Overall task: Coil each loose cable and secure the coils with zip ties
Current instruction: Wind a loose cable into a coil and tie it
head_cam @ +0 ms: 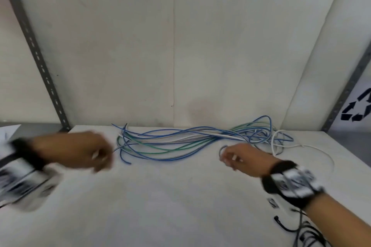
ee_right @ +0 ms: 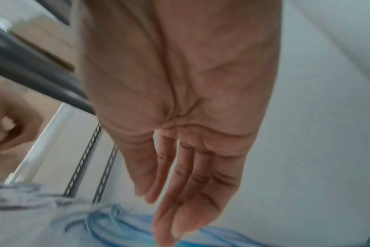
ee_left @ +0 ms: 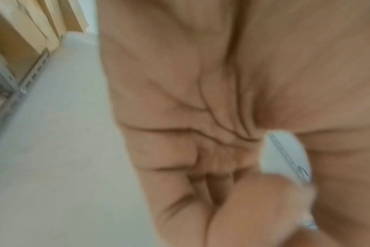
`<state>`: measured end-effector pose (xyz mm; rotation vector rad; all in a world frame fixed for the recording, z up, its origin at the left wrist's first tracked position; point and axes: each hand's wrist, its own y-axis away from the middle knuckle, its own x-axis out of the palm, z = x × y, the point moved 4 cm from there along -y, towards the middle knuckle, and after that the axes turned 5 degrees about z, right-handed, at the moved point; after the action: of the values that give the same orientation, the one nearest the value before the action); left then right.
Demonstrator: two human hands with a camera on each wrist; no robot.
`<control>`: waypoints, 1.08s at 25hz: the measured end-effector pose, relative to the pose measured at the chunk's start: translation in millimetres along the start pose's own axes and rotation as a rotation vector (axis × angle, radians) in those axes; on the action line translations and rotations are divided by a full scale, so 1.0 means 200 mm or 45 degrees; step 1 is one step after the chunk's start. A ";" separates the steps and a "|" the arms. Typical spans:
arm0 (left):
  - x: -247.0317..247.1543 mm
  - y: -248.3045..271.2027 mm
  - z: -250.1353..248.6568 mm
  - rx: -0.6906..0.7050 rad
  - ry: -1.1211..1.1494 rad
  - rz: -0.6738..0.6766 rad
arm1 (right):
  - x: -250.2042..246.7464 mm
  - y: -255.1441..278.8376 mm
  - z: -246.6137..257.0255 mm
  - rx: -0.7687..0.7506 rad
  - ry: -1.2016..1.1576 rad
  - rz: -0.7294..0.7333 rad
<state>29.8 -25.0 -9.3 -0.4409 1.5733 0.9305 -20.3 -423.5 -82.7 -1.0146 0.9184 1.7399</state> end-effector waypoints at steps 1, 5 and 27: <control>-0.03 -0.17 -0.06 0.060 0.169 -0.047 | 0.04 -0.17 -0.04 0.038 0.037 -0.020; 0.12 -0.80 -0.21 0.018 0.552 -0.345 | 0.21 -0.59 -0.04 0.130 0.107 -0.084; -0.12 -0.67 -0.30 0.164 1.053 -1.168 | 0.14 -0.52 -0.15 0.194 -0.189 -0.474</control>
<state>93.9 -157.8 -30.4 -1.4252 1.8229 -0.1073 76.6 -407.2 -135.7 -0.8797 0.7044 1.3910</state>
